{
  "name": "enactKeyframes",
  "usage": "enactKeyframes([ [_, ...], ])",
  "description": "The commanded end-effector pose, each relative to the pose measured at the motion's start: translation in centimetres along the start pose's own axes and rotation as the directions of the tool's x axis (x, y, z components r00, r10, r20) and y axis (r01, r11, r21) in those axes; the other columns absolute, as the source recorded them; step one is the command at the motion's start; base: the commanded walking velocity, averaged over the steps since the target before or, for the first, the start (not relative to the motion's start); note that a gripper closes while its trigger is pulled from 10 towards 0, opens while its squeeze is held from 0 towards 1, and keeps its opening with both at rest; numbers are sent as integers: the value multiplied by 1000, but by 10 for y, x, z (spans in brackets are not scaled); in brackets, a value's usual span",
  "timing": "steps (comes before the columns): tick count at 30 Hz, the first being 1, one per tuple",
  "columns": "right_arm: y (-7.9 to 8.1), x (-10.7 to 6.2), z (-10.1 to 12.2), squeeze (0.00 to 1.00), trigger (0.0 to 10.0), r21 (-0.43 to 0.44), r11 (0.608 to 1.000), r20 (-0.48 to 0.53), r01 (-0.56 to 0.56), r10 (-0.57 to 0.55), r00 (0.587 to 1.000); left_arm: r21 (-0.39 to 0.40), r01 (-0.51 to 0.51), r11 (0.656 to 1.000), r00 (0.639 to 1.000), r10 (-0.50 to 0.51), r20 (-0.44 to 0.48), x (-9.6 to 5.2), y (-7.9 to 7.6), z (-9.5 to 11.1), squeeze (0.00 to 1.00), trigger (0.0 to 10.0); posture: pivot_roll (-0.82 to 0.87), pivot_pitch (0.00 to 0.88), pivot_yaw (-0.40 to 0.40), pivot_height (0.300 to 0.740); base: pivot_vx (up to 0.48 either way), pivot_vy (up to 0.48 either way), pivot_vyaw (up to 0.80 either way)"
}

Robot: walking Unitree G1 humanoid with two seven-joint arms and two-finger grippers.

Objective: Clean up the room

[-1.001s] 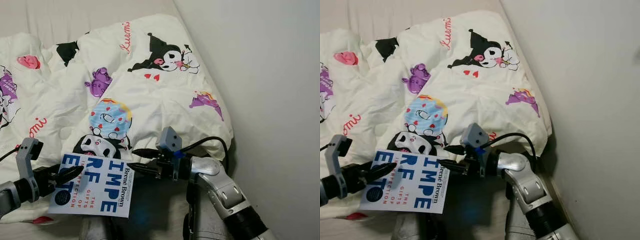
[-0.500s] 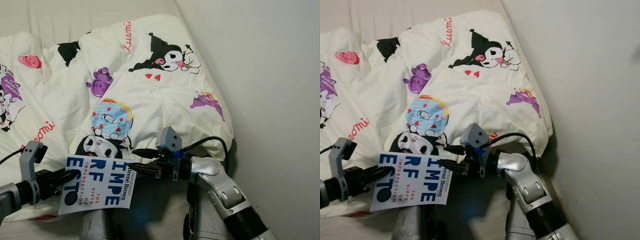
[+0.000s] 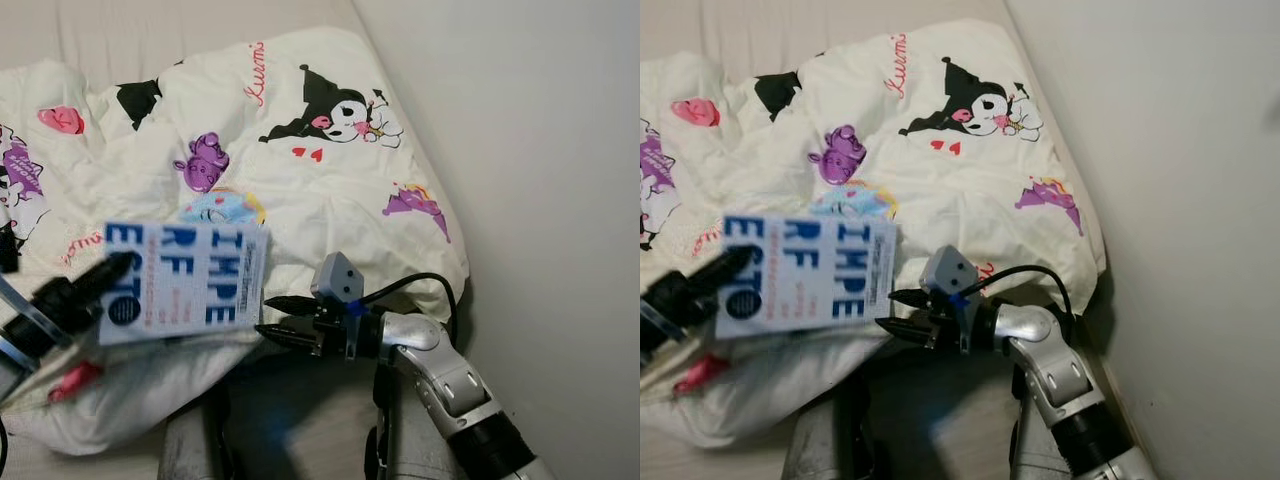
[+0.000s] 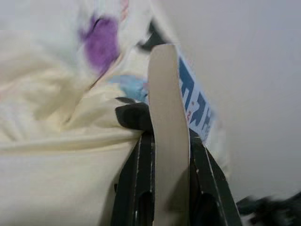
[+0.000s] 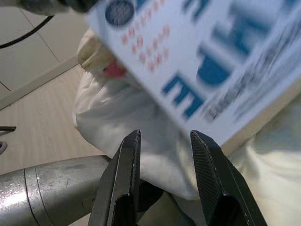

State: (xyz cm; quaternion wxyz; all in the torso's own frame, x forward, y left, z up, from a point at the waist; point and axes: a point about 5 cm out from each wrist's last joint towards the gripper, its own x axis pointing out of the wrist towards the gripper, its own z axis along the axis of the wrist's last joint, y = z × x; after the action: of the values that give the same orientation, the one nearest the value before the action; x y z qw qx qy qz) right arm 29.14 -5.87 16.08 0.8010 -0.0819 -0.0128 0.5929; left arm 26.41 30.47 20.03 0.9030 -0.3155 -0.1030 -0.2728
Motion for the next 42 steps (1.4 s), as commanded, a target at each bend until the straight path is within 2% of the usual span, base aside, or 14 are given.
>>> enactKeyframes([
  [1,6,2,-2,0,10000,-7,1000,-5,-27,27,1000,-31,61,998,996,-59,66,-1,-7,7,0,0,36,385,-43,546,0,0,0],
  [7,7,2,-3,0,10000,-14,999,-10,-33,33,999,-9,37,999,994,-36,106,-1,-3,15,0,0,38,387,-44,546,0,0,0],
  [8,7,2,-3,0,10000,-16,999,-12,-34,33,999,47,-60,997,994,56,91,-1,6,13,0,3176,39,388,-44,546,0,0,0],
  [9,7,3,-4,0,10000,-16,999,-14,-34,34,999,73,-151,986,986,144,86,-2,14,11,427,10000,40,389,-44,546,0,0,0],
  [11,7,3,-4,0,10000,-16,999,-14,-34,34,999,73,-151,986,986,144,86,-2,14,11,427,10000,40,389,-44,546,0,0,0],
  [12,7,3,-4,0,10000,-17,999,-16,-34,34,999,83,-218,972,973,210,92,-4,21,9,1000,10000,37,389,-43,546,0,0,0],
  [20,7,2,-6,0,10000,-19,999,-27,-36,35,999,-3,-199,980,976,199,88,-10,17,10,1000,10000,38,391,-42,546,0,0,0],
  [21,7,2,-6,0,10000,-20,999,-28,-36,35,999,-45,-109,993,990,113,85,-9,6,11,0,10000,38,390,-40,546,0,0,0],
  [26,7,2,-5,0,10000,-23,999,-26,-35,34,999,-99,56,994,991,-43,127,-2,-18,18,0,10000,36,392,-41,546,0,0,0],
  [30,6,2,-5,0,10000,-22,999,-26,-35,34,999,85,-232,969,970,223,100,13,6,16,0,10000,38,392,-44,546,0,0,0],
  [35,6,2,-6,0,10000,-22,999,-27,-34,34,999,206,-329,922,943,332,19,17,22,6,0,10000,37,393,-45,546,0,0,0],
  [36,6,2,-6,0,10000,-20,999,-28,-33,32,999,238,-342,909,933,358,-24,20,28,1,1000,10000,38,394,-46,546,0,0,0],
  [38,6,3,-6,0,10000,-19,999,-26,-29,29,999,315,-355,880,896,416,-154,22,40,-15,1000,10000,35,397,-39,546,0,0,0],
  [42,6,3,-6,0,10000,-19,1000,-22,-24,23,999,334,-363,870,870,444,-212,20,46,-25,1000,10000,35,400,-34,546,0,0,0],
])
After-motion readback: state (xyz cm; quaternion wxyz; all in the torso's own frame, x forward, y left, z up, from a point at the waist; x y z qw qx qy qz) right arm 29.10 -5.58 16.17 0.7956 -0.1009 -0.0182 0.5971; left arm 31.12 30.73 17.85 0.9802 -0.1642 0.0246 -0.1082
